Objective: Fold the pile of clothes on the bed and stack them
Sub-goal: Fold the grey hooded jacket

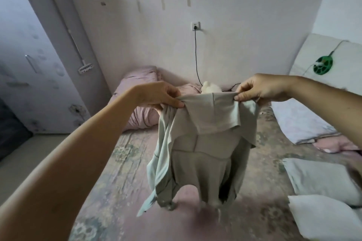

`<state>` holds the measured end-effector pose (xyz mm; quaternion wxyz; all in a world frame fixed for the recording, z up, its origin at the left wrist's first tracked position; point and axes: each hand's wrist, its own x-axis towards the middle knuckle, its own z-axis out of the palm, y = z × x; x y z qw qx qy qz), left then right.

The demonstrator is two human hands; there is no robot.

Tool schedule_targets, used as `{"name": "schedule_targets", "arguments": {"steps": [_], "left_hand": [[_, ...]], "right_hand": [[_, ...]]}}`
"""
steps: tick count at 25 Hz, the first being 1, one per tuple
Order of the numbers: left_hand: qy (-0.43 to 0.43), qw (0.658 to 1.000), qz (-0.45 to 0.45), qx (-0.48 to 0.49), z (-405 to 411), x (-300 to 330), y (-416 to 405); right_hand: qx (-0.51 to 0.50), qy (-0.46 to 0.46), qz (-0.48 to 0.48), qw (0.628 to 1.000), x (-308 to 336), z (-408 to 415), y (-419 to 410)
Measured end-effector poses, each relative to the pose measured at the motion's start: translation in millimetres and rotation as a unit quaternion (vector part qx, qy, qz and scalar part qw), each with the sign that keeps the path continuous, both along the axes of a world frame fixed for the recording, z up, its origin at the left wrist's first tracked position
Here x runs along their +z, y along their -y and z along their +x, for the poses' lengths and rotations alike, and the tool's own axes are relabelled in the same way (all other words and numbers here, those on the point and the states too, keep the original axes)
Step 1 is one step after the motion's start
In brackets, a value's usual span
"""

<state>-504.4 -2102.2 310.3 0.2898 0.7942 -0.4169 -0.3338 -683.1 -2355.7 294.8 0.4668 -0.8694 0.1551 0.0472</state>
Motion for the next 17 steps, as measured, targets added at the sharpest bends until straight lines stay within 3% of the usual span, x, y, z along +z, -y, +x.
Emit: {"name": "schedule_targets", "arguments": {"steps": [5,7,11,17], "left_hand": [[-0.084,0.995,0.052,-0.015,34.4,-60.7,45.4],[-0.078,0.994,0.072,-0.027,52.1,-94.3,71.3],[0.006,0.998,0.065,-0.005,93.3,-162.0,131.8],[0.018,0.991,0.045,0.125,163.9,-308.2,202.5]], "right_hand": [[0.02,-0.129,0.026,0.991,-59.4,37.6,39.1],[0.029,-0.179,0.022,0.983,-91.0,54.6,65.3],[-0.032,-0.16,0.078,0.983,-160.6,94.8,112.9],[-0.157,-0.146,0.119,0.97,-307.4,178.1,163.9]]}}
